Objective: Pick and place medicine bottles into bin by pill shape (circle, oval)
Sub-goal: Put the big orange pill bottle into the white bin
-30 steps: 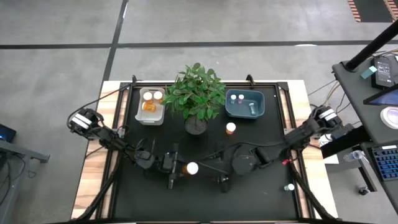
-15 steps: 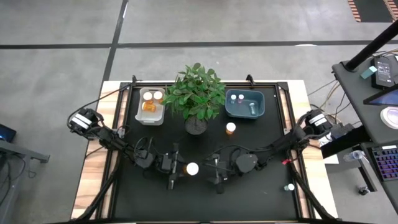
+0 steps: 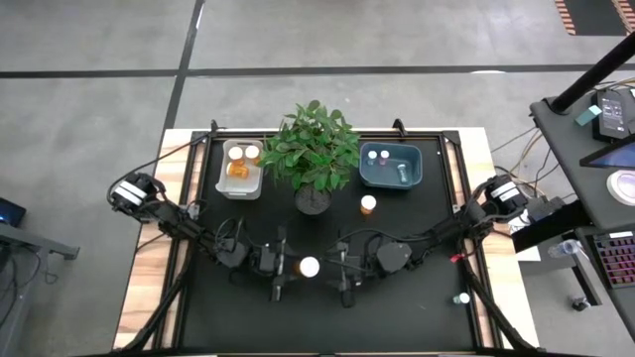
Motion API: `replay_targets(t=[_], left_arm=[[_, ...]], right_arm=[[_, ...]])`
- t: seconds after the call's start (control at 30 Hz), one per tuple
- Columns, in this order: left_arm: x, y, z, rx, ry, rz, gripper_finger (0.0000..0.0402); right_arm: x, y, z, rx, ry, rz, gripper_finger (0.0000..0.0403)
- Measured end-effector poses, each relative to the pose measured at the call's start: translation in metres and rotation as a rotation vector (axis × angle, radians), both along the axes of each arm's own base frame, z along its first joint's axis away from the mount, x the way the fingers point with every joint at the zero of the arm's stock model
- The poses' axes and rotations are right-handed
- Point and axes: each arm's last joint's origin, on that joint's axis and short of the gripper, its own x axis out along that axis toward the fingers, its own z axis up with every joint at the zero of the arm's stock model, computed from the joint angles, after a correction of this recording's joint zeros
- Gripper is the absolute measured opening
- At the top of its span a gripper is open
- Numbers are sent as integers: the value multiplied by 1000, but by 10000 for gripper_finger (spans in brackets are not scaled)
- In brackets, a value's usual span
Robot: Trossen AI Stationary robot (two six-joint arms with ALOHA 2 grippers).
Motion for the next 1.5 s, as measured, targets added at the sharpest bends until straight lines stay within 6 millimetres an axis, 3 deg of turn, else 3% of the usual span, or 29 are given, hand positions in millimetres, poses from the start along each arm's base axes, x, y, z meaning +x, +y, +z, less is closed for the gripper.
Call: replay_targets(t=[0.67, 1.1, 1.37, 1.5], left_arm=[[4, 4, 3, -11, -8, 55, 150], [4, 4, 3, -10, -8, 54, 151], [4, 4, 3, -11, -7, 57, 154], [4, 4, 3, -50, -2, 62, 178]], right_arm=[[3, -8, 3, -11, -30, -17, 247], [4, -9, 3, -17, -29, -20, 163], [4, -9, 3, -18, -26, -20, 163], [4, -9, 1, -19, -15, -20, 163]])
